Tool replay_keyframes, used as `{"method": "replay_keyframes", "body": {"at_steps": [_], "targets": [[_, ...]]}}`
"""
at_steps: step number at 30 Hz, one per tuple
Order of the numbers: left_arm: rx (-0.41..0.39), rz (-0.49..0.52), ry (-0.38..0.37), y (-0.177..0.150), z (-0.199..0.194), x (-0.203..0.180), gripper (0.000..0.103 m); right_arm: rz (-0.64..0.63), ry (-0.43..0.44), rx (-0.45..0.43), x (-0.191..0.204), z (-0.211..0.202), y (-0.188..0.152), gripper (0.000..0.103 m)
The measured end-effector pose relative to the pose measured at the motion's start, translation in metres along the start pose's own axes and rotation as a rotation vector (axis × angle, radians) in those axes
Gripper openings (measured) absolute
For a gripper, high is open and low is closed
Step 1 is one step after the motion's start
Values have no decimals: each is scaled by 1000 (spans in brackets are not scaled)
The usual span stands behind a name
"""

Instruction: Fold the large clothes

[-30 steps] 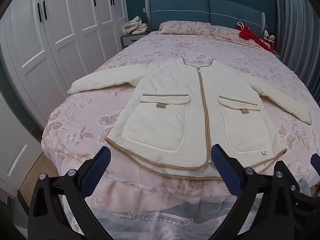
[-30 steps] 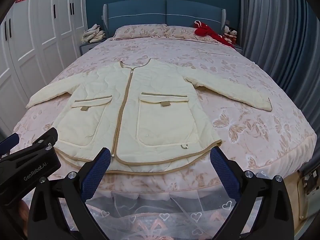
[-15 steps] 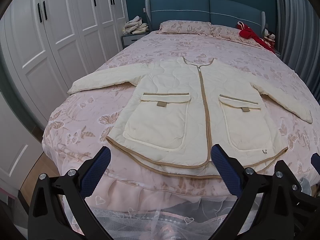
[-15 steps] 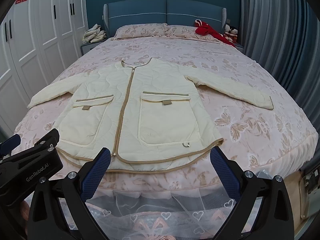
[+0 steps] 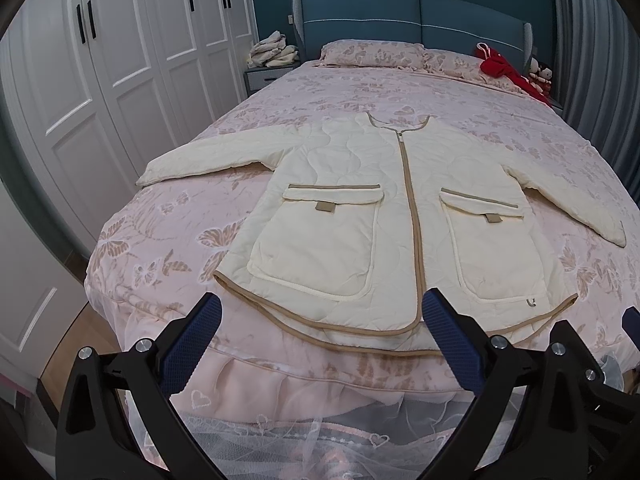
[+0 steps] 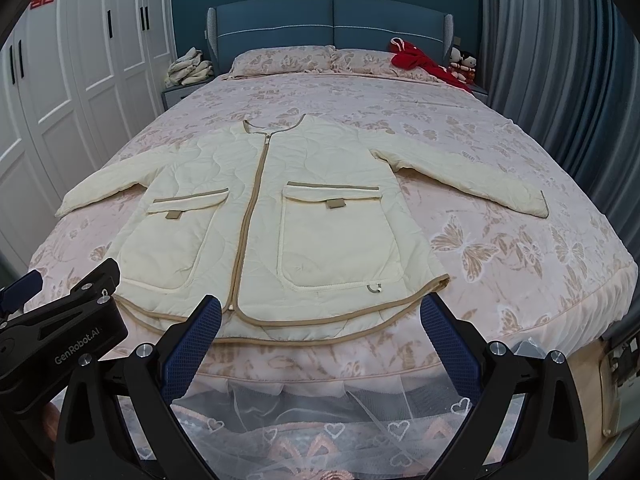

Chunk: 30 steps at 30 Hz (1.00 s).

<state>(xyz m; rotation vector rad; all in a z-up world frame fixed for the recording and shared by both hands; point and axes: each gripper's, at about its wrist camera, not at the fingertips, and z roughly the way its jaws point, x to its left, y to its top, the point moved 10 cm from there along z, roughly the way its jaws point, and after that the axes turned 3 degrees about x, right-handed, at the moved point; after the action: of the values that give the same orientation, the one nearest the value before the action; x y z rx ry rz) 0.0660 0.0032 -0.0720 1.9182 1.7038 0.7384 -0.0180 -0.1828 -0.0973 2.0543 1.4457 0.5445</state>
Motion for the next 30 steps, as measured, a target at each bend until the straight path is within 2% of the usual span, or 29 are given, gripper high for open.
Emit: {"method": "replay_keyframes", "body": {"at_steps": [30], "targets": [[3,-6,1,-12,2,10,98,4,5,5,2,2,-4,98]]}}
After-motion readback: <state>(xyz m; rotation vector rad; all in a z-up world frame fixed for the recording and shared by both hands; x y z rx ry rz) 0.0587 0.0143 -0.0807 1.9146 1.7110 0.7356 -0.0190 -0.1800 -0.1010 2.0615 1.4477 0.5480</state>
